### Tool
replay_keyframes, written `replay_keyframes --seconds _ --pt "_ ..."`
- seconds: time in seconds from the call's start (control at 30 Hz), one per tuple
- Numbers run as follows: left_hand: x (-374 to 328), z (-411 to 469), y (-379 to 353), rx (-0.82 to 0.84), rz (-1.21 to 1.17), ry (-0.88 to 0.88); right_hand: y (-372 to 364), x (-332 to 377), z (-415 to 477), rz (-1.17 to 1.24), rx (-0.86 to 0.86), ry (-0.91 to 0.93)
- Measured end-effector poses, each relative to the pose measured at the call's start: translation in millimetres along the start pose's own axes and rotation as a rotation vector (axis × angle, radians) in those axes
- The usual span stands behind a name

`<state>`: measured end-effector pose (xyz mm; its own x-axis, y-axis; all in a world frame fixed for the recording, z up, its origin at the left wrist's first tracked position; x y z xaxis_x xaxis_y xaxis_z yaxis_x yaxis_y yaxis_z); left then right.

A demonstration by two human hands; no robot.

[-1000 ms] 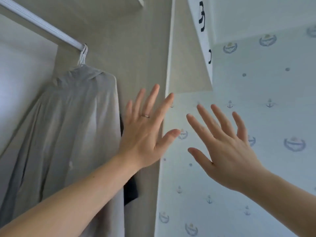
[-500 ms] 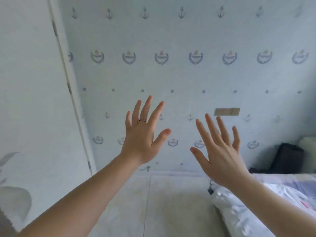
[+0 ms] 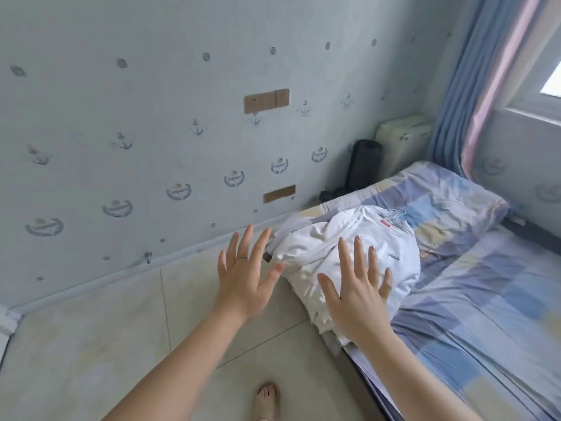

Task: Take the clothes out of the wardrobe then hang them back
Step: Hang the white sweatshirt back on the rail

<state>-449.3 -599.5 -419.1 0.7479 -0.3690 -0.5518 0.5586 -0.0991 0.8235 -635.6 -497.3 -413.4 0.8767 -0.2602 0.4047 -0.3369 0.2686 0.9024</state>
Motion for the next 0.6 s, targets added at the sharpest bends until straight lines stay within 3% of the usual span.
replay_keyframes --seconds 0.33,0.6 --pt "-23.5 186.1 -107.6 0.320 0.073 -0.138 -27.6 -87.9 123.4 -0.106 0.071 -0.351" --pt "-77.6 279.1 -202.4 0.535 0.105 -0.257 -30.1 -172.4 175.7 -0.103 0.079 -0.574"
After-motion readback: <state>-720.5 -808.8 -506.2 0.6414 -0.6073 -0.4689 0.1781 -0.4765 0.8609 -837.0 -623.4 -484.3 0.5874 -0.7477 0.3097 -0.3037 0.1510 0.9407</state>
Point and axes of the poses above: each hand's wrist, its own z-axis towards the middle knuckle, its own y-axis out of the back of the hand, x = y × z, the point moved 7 cm from there along z, towards the middle knuckle, and after that the axes turned 5 degrees about y, right-handed, at the moved point
